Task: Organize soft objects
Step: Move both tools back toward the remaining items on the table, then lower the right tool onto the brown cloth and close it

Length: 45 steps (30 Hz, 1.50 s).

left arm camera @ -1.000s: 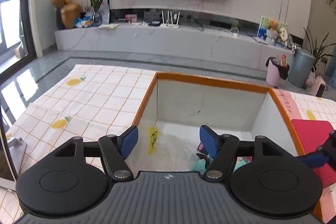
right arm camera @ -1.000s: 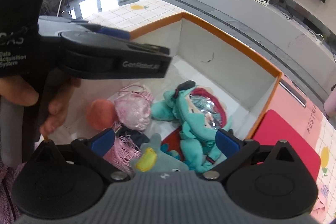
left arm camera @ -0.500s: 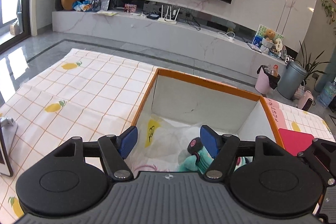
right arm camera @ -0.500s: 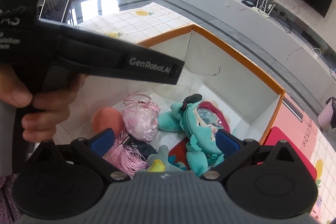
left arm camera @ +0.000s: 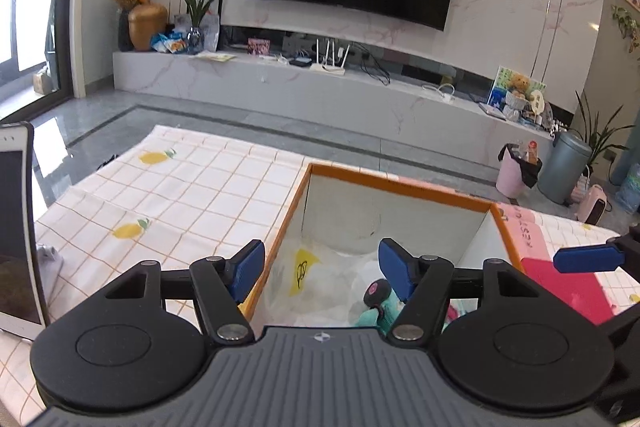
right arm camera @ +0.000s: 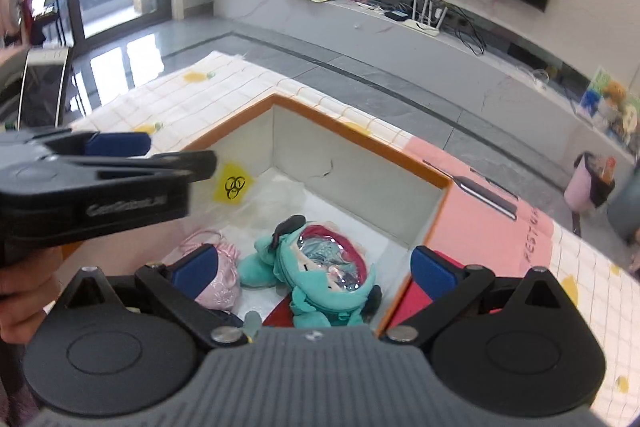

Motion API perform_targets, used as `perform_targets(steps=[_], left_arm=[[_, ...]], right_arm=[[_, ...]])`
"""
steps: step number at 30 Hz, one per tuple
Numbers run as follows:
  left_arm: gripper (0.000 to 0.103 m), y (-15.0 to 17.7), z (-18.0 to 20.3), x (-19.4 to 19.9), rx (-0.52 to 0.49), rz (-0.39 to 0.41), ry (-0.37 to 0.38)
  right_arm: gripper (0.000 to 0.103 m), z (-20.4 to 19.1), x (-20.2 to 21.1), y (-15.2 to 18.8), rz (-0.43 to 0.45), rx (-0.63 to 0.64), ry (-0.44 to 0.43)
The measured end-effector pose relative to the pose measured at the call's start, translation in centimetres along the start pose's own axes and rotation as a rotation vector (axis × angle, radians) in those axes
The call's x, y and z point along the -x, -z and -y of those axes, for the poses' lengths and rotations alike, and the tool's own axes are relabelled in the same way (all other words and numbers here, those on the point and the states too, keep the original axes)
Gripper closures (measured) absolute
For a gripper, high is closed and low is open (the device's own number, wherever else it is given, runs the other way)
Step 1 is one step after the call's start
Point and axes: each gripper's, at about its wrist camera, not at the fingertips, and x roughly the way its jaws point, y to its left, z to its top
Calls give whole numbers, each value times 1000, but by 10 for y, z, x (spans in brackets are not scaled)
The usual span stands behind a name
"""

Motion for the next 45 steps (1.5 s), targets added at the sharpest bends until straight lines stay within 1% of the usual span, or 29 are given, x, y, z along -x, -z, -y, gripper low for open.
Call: perform_targets(steps=[2,5,10,12,16,20,22,27,30,33,34,36,38,42,43,45], left_arm=[[26,-3,1,5,3,12,-1],[26,-10,2,17,30,37,0],[26,-24,12,46,29,116,9],[26,-30,21,57,19,140,30],[26,-39,45,76,-33,192,57],[26,-44,81,89,-125,253,36],[26,-45,100,93,-146,264,55],[26,-35,145,93,-196,228,162],[26,-20,172,89,-251,223,193],[26,1,195,80,-301,208,212],[26,8,202,75,-326,193,213],[26,26,217,64,-395,146,209],[26,45,228,54,-442,105,220],[26,85,246,43,-536,48,238],[26,93,250,41,-546,29,247],[26,103,253,36,-535,-29,291]], right_arm=[[3,10,8,-2,15,-49,-4],[3,26,22,-5,27,-98,18],[3,55,59,-5,86,-107,64],[3,68,74,-2,85,-115,102],[3,101,105,11,103,-153,178],[3,135,129,36,100,-183,261],[3,154,135,51,86,-205,302],[3,207,133,100,26,-326,376],[3,233,121,130,-19,-431,420],[3,251,103,160,-102,-536,472],[3,254,97,169,-125,-559,478],[3,259,85,185,-156,-585,466],[3,261,72,198,-188,-607,466],[3,262,52,215,-208,-652,446],[3,261,49,216,-211,-663,439],[3,262,40,218,-217,-669,422]])
